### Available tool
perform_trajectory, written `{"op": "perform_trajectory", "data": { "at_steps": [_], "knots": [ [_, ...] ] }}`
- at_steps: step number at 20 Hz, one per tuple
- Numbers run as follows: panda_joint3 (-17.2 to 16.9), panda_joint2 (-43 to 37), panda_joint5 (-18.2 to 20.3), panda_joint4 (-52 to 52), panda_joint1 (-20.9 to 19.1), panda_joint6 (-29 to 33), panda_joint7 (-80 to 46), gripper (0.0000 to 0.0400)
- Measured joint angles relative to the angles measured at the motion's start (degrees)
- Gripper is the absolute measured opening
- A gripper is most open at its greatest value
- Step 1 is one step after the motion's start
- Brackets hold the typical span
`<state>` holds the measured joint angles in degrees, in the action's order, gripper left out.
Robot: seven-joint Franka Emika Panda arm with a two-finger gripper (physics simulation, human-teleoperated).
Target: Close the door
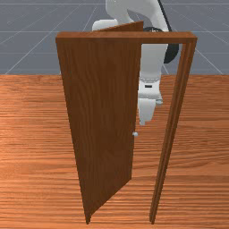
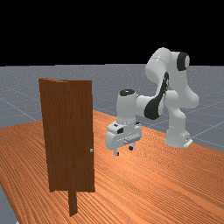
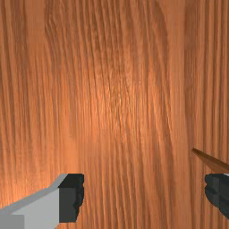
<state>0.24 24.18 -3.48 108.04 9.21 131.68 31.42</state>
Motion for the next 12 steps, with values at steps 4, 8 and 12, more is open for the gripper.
{"op": "perform_trajectory", "data": {
  "at_steps": [4, 8, 12],
  "knots": [
    [0.02, -0.06, -0.03, 0.13, -0.01, 0.22, 0.11, 0.0400],
    [0.05, -0.04, -0.02, 0.17, -0.09, 0.31, 0.38, 0.0400],
    [0.20, 0.03, 0.49, 0.28, -0.27, 0.59, 0.51, 0.0400]
  ]
}}
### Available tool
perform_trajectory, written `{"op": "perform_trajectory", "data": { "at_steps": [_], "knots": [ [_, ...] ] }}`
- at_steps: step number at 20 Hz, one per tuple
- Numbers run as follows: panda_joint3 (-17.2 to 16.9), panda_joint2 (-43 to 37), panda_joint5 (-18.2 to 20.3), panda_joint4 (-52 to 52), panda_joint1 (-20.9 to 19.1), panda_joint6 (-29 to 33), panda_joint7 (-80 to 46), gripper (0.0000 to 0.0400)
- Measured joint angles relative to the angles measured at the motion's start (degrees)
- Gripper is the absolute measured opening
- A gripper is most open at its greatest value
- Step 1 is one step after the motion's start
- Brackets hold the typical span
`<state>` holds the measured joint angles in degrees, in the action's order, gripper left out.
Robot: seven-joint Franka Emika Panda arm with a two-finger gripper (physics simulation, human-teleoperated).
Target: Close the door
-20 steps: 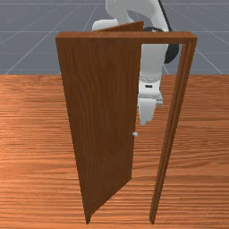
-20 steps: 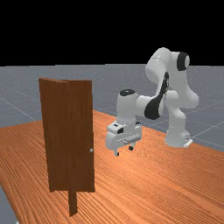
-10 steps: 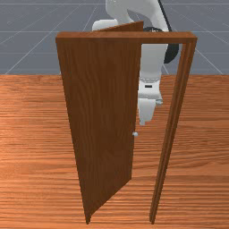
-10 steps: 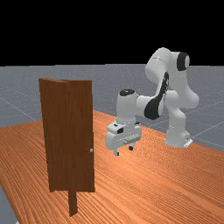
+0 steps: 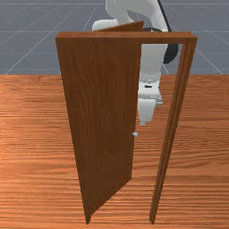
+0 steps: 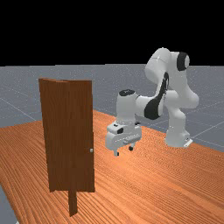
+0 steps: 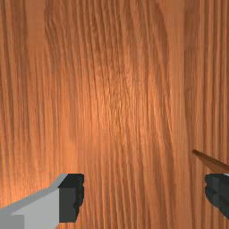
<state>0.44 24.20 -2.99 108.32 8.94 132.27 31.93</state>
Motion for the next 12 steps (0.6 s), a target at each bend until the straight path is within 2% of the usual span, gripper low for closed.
{"op": "perform_trajectory", "data": {
  "at_steps": [4, 6, 12],
  "knots": [
    [0.17, 0.08, 0.42, 0.09, -0.20, 0.23, 0.36, 0.0400],
    [-0.24, 0.17, -0.56, -0.09, 0.23, -0.03, -0.46, 0.0400],
    [0.11, 0.40, 0.26, -1.04, -0.06, -3.35, 0.23, 0.0400]
  ]
}}
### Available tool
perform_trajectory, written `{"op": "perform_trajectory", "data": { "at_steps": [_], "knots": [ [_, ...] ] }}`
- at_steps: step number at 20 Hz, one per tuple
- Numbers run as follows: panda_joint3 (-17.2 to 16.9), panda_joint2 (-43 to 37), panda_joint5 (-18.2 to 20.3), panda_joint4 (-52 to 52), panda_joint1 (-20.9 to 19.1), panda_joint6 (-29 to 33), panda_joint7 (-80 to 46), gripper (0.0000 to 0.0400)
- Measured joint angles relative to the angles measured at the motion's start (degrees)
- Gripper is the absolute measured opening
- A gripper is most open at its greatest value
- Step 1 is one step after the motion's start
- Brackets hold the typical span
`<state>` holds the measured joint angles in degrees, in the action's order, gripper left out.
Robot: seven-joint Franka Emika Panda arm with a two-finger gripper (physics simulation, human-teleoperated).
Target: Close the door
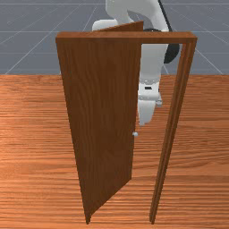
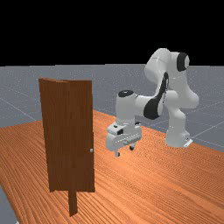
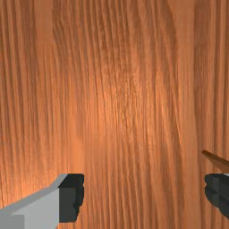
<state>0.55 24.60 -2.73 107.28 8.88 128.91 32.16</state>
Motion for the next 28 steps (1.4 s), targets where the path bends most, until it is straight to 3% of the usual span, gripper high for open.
{"op": "perform_trajectory", "data": {
  "at_steps": [1, 2, 3, 4, 6, 7, 8, 9, 10, 11, 12, 13, 14, 15, 16, 17, 18, 19, 20, 21, 23, 24, 25, 28],
  "knots": [
    [0.00, -0.48, -0.02, 0.78, 0.03, 0.38, -0.07, 0.0400],
    [0.60, 3.34, 1.51, -6.74, -0.44, -14.58, 0.95, 0.0400],
    [0.77, 0.81, 1.88, -3.01, -0.37, -15.66, 0.85, 0.0400],
    [0.81, -4.38, 1.90, 5.39, -0.07, -10.37, 0.52, 0.0400],
    [1.14, -9.82, 2.57, 13.18, 0.39, -10.23, 0.23, 0.0400],
    [0.29, -15.52, -5.44, 22.33, 2.36, 2.11, -7.59, 0.0400],
    [-0.03, -14.74, -8.36, 21.47, 3.23, 0.58, -10.43, 0.0400],
    [0.04, -14.71, -7.48, 21.96, 3.07, 1.88, -9.56, 0.0400],
    [1.31, -7.29, 1.43, 9.99, 1.13, -15.02, -0.81, 0.0400],
    [1.42, -5.18, 1.78, 7.46, 1.00, -17.92, -0.50, 0.0400],
    [1.71, -2.10, 2.65, 3.16, 0.72, -26.08, -0.29, 0.0400],
    [1.65, -4.89, 2.69, 7.49, 0.80, -22.36, -0.07, 0.0400],
    [1.74, -5.43, 3.04, 8.31, 0.81, -23.37, 0.09, 0.0400],
    [1.52, -11.18, 2.39, 17.69, 1.17, -11.02, -0.50, 0.0400],
    [0.49, -13.25, -8.04, 20.93, 3.91, -7.65, -11.68, 0.0400],
    [1.04, -17.52, -2.23, 28.09, 1.93, 5.74, -5.35, 0.0400],
    [0.95, -17.73, -2.92, 28.59, 2.01, 7.08, -5.98, 0.0400],
    [-0.12, -18.32, -11.30, 30.93, 2.31, 13.93, -13.34, 0.0400],
    [-1.88, -17.81, -19.77, 30.62, 3.27, 16.66, -20.75, 0.0400],
    [-0.30, -17.63, -9.45, 29.99, 2.61, 14.19, -11.61, 0.0400],
    [-0.63, -16.07, -8.37, 27.85, 2.84, 14.22, -10.40, 0.0400],
    [0.47, -14.46, -3.18, 24.19, 2.08, 8.07, -5.50, 0.0400],
    [0.34, -12.26, -4.08, 19.87, 2.48, 1.17, -6.24, 0.0400],
    [0.65, -12.16, -1.90, 19.97, 1.79, 2.70, -3.97, 0.0400]
  ]
}}
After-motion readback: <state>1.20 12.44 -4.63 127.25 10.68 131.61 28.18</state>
